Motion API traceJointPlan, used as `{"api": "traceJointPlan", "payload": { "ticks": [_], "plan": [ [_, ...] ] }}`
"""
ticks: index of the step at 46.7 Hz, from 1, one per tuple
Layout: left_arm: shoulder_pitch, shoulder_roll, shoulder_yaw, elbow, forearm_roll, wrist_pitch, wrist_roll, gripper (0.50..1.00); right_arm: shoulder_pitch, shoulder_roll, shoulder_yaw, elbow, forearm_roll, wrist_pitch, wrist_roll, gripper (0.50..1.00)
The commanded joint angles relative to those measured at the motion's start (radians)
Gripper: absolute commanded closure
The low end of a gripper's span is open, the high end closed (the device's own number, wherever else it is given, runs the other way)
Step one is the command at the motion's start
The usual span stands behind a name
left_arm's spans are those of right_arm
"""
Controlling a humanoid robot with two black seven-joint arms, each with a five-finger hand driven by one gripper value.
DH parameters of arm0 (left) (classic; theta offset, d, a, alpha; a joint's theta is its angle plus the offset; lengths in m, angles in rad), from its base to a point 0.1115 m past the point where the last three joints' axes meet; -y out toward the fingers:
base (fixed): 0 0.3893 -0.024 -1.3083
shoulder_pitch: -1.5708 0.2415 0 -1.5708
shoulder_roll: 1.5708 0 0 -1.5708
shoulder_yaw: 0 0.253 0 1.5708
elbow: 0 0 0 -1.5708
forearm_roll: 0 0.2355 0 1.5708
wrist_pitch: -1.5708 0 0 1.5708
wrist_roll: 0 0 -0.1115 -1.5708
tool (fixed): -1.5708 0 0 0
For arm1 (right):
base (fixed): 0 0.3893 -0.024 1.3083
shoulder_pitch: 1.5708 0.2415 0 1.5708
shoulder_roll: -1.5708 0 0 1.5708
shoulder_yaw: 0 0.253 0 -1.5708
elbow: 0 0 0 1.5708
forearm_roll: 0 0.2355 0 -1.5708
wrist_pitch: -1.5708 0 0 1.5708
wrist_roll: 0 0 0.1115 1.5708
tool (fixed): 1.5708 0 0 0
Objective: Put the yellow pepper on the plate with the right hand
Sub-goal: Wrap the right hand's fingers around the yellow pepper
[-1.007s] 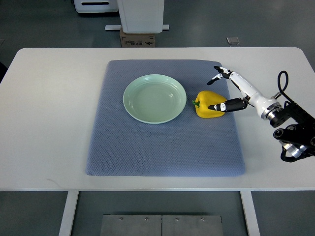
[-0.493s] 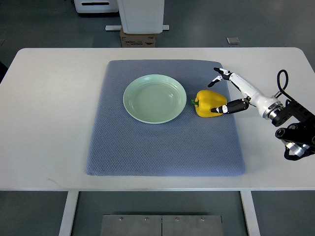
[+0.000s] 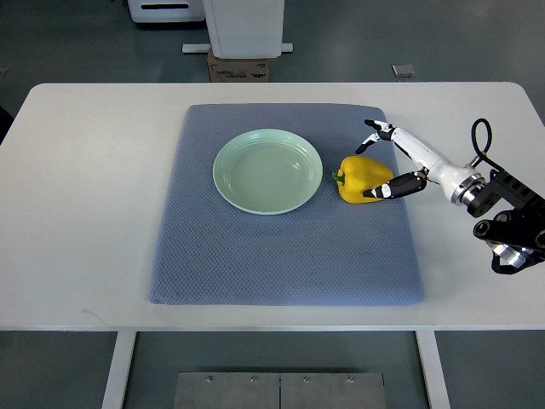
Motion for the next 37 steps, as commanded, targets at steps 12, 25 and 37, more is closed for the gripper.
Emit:
{"api": "traceJointPlan", "payload": {
  "ticks": [12,25,37],
  "plan": [
    [0.0,0.0,0.0,0.0,0.0,0.001,0.0,0.5,0.002,0.018,-0.01,-0.001,0.004,0.0,0.0,0.505],
    [0.0,0.0,0.0,0.0,0.0,0.001,0.0,0.5,0.002,0.04,-0.008,-0.003,0.009,0.0,-0.002,0.507],
    [0.0,0.0,0.0,0.0,0.0,-0.001,0.0,0.5,-0.004,0.052,-0.01,-0.006,0.009,0.0,-0.003,0.507]
  ]
}}
